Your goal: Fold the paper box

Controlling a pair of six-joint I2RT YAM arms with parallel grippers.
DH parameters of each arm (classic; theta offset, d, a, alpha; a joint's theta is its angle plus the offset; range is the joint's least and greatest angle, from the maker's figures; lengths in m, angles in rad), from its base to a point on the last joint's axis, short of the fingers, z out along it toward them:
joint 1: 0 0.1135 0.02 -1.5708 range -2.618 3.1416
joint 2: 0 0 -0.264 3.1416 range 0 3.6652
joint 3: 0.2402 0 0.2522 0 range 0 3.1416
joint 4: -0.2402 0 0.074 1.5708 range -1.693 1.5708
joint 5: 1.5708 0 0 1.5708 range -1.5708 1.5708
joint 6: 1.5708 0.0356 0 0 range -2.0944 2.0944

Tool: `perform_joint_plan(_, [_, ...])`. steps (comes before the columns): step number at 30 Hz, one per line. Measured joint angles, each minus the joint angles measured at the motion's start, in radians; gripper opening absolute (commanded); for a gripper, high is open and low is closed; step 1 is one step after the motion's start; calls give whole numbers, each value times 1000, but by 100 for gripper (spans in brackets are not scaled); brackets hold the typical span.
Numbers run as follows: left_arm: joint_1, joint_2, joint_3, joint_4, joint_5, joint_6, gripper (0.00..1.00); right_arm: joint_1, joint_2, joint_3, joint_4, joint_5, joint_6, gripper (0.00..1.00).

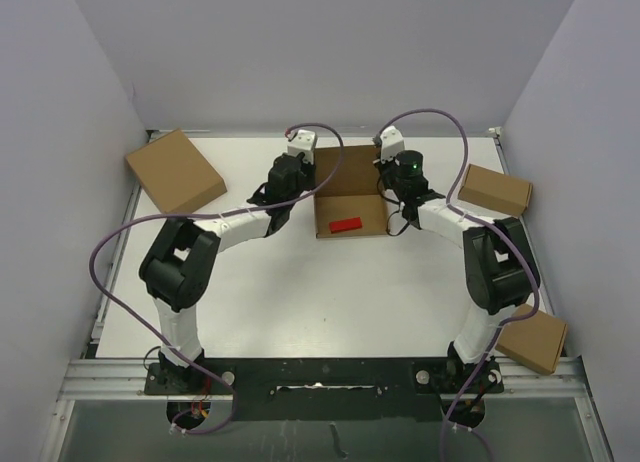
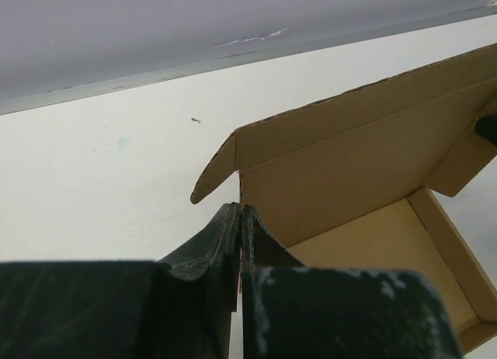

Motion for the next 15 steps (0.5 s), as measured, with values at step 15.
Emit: perform_joint_plan(15, [-6, 13, -122, 169, 11, -7, 0, 0, -26, -171, 197, -3, 138, 0])
